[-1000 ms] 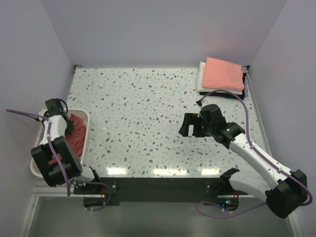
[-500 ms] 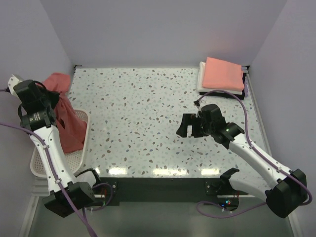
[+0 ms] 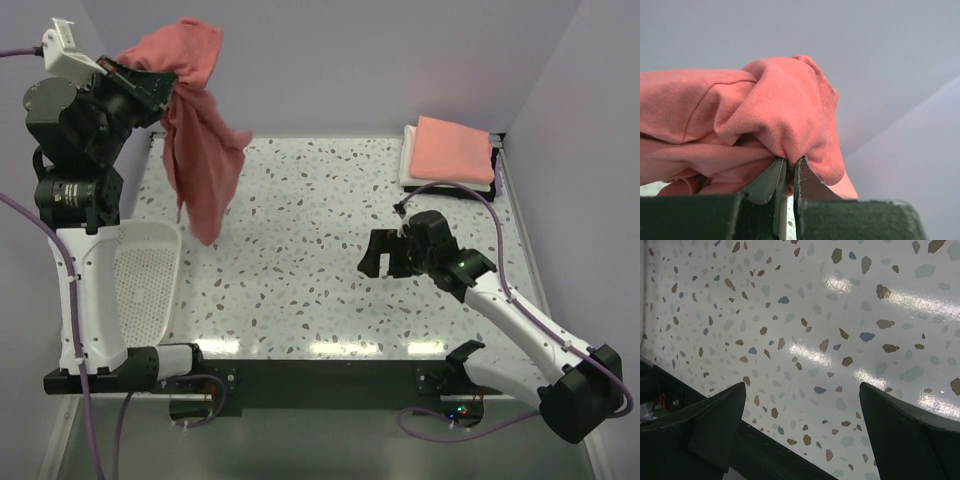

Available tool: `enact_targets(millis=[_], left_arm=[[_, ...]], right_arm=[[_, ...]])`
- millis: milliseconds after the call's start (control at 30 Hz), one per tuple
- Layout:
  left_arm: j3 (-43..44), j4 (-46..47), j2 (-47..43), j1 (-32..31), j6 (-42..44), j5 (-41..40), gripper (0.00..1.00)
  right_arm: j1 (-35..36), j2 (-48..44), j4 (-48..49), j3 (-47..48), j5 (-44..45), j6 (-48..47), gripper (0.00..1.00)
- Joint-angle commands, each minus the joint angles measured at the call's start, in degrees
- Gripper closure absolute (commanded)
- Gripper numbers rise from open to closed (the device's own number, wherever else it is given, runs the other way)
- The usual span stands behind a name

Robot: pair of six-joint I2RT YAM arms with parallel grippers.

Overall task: Fold and stack the t-shirts
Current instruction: Move the tshirt to the center of the board

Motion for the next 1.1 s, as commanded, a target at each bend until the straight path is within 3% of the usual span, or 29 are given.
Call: enact_targets(millis=[0, 100, 300, 533, 700, 933, 1067], left_arm=[[2.3, 2.9, 1.1, -7.8, 2.4, 0.5, 1.00], [-0.2, 3.5, 2.3, -15.6, 3.9, -3.2, 1.00], [-15.8, 8.3, 2.8, -27.7, 4.4, -7.2, 1.00], [-52.6, 19.7, -0.3, -31.1, -1.2, -3.7, 1.00], [-71.9, 25.2, -1.3, -33.1, -5.1, -2.2, 1.00], [-82.2, 24.9, -5.2, -33.6, -9.6, -4.7, 1.00], [-82.5, 19.6, -9.2, -33.6, -10.9, -9.1, 1.00]], right_arm=[[0.0, -1.8, 1.6, 1.3, 1.4, -0.5, 0.01], [0.0, -2.1, 1.6, 1.3, 2.0, -0.3, 0.01], [0.0, -2.1, 1.9, 0.3, 4.7, 0.7, 0.01], [0.0, -3.3, 4.7, -4.4, 10.1, 4.1, 0.02], [-0.1, -0.5, 10.2, -9.0, 11.6, 7.6, 0.05], [0.0, 6.9, 19.3, -12.0, 12.1, 12.7, 0.09], [-0.1, 10.7, 23.9, -12.3, 13.0, 13.7, 0.11]])
